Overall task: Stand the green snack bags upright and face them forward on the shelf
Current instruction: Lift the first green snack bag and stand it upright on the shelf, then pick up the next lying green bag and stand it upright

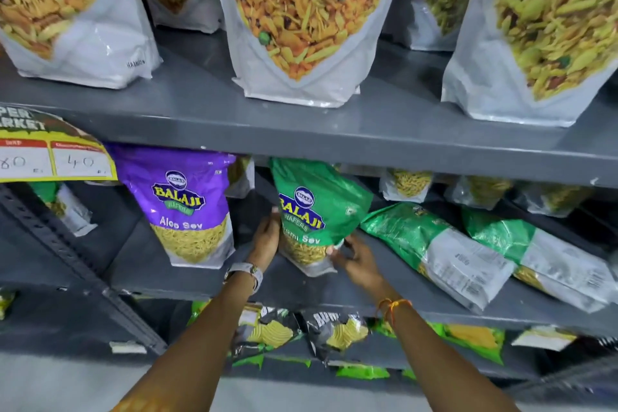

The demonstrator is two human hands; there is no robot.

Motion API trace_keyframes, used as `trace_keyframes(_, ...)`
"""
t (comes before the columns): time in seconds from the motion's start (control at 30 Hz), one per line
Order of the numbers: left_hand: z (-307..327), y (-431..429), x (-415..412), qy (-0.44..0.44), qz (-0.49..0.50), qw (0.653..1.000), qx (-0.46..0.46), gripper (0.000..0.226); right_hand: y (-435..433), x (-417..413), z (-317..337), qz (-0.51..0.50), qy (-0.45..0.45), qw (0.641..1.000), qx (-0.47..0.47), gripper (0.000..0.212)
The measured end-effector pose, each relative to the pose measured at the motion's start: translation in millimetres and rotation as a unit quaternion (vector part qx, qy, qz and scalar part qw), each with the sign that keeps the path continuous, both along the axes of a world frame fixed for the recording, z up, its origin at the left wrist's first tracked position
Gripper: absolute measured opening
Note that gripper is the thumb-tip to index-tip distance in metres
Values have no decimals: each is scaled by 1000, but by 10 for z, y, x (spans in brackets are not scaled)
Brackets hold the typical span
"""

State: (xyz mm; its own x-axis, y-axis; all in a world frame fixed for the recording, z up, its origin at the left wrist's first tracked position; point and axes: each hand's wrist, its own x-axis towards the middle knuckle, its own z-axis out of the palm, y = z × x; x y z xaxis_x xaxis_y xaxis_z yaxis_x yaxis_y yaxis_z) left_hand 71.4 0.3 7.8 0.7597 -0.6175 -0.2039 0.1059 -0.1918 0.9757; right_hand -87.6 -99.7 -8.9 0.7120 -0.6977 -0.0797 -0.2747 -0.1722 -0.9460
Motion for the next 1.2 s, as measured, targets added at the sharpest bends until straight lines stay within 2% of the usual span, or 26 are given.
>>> trace_keyframes(0.13,2,164,-108,-28,-24,999,6,42,89,-18,46,-54,-28,998,25,35)
trace_keyframes(0.3,-97,186,-131,-29,-19,999,19,50,130,-32,64,-82,-57,994,43,39)
trace_keyframes(0.33,-102,187,-140,-31,-18,999,11,45,134,-32,45,-78,-64,994,49,39)
trace_keyframes(0.4,-165,172,-131,-20,-18,999,-16,20,141,-64,20,-62,-84,993,64,41)
trace_keyframes(0.5,-272,168,-105,-39,-2,999,-26,14,147,-67,25,-37,-85,992,88,52)
trace_keyframes(0.53,-287,172,-115,-51,-1,998,-27,17,150,-64,28,-26,-79,993,79,54)
trace_keyframes(0.67,-306,176,-211,-78,-12,996,-31,50,112,-42,19,-39,-75,995,46,55)
trace_keyframes(0.8,-345,169,-265,-129,-11,991,-23,49,81,-64,25,-32,-61,997,20,50)
trace_keyframes(0.93,-367,180,-287,-122,-16,992,-25,46,118,-65,-50,-38,-48,998,15,50)
trace_keyframes(1.0,-356,175,-343,-102,20,994,-37,45,124,-97,-41,-31,-21,999,5,55)
trace_keyframes(1.1,-355,222,-560,-78,183,979,-54,39,7,-259,34,-31,28,999,-3,73)
trace_keyframes(1.17,-398,264,-868,-110,281,952,-42,38,-164,-473,129,-65,65,995,-43,69)
trace_keyframes(1.2,-400,281,-1088,-114,292,949,-44,37,-282,-595,186,-98,86,988,-81,63)
